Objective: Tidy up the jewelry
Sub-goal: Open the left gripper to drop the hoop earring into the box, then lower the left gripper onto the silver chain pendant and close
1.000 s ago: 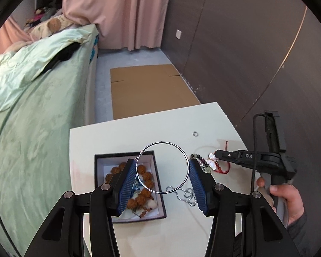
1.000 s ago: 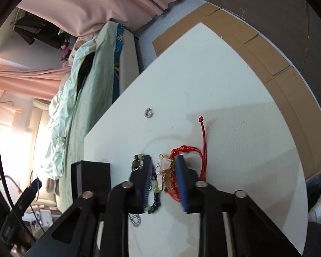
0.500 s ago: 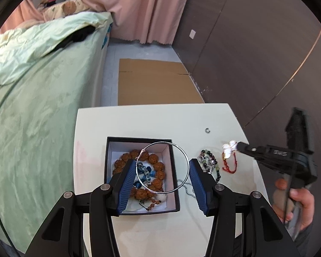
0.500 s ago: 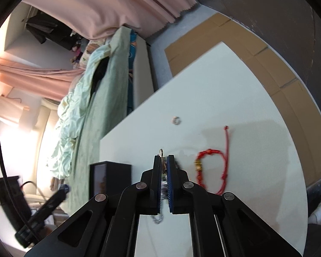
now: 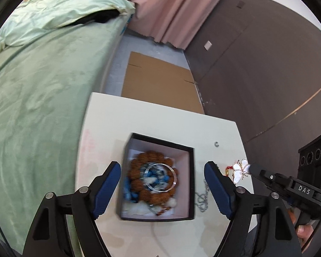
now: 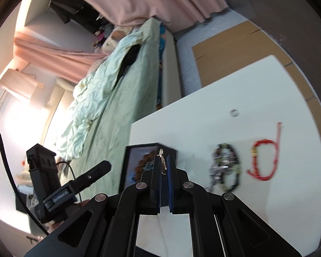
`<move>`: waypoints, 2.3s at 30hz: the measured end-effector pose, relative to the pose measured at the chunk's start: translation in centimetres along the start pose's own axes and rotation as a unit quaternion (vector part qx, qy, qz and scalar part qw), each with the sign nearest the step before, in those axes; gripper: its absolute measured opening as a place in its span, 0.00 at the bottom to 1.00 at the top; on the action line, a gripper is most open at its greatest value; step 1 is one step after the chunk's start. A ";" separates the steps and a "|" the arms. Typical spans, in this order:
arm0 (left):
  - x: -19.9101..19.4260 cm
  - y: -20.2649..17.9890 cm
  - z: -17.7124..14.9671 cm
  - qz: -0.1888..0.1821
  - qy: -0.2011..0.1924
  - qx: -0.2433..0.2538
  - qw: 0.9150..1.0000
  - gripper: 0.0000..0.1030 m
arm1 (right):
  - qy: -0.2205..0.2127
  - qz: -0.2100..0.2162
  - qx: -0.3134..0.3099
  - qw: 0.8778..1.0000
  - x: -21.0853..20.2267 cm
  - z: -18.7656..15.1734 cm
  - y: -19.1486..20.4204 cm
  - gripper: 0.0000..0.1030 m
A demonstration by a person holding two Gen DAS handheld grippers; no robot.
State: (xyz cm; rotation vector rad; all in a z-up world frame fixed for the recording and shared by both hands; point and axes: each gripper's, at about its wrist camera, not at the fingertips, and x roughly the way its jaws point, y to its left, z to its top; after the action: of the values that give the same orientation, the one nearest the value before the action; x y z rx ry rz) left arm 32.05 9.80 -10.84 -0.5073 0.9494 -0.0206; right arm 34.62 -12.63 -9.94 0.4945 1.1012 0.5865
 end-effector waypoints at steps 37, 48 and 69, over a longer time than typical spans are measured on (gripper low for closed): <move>-3.2 -3.2 -3.3 -0.042 -0.041 0.073 0.996 0.83 | -0.062 -0.049 0.065 0.995 -7.7 -5.4 -3.8 0.53; 0.3 -9.6 -4.3 -0.034 0.016 0.141 0.989 0.56 | -0.082 -0.049 0.101 0.990 -10.5 -6.4 -8.2 0.53; 10.8 -16.9 -4.6 0.005 0.128 0.247 0.960 0.36 | -0.104 -0.037 0.161 0.981 -12.7 -7.5 -14.4 0.53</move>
State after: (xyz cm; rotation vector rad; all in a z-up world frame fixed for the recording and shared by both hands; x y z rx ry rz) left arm 38.18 -9.51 -14.20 -0.0345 1.1533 -0.3135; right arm 26.24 -31.12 -13.37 0.7743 1.0134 0.2818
